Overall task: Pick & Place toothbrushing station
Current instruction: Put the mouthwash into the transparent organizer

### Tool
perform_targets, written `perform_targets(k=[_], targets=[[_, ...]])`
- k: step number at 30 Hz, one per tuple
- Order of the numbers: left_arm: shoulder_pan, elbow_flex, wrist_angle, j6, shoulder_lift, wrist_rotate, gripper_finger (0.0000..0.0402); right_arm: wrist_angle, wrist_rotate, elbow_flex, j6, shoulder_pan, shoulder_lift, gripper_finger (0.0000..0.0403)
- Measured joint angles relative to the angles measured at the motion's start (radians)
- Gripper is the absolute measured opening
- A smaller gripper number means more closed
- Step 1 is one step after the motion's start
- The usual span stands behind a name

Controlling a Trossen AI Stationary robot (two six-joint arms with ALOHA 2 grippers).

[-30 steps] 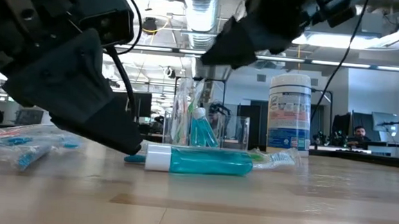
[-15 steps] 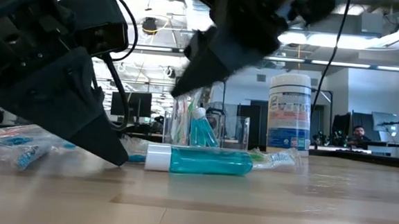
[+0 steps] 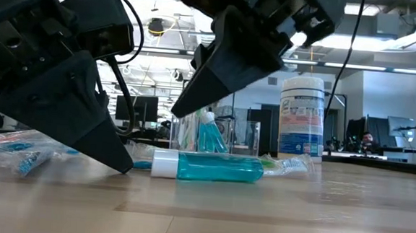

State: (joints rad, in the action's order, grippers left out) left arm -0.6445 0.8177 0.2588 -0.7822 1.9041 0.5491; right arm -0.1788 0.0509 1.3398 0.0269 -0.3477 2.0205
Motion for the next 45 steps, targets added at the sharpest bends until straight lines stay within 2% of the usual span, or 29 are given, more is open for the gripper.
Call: perform_targets(k=[7,13,20,39,45], targets=[[0.0,0.0,0.002,0.0,0.0,0.0,0.0137,0.008,0.0,0.0,0.021,0.0,0.0,0.0126],[0.0,0.0,0.003,0.0,0.0,0.0,0.0137,0.007,0.0,0.0,0.026,-0.005,0.0,0.011],[0.0,0.0,0.005,0.0,0.0,0.0,0.0137,0.066,0.001,0.001,0.027,-0.006,0.068,0.0095],[0.0,0.0,0.011,0.0,0.0,0.0,0.0137,0.057,0.004,0.001,0.023,-0.002,0.073,0.0095],[0.0,0.0,0.011,0.0,0.0,0.0,0.0137,0.058,0.004,0.001,0.018,-0.001,0.073,0.0111]])
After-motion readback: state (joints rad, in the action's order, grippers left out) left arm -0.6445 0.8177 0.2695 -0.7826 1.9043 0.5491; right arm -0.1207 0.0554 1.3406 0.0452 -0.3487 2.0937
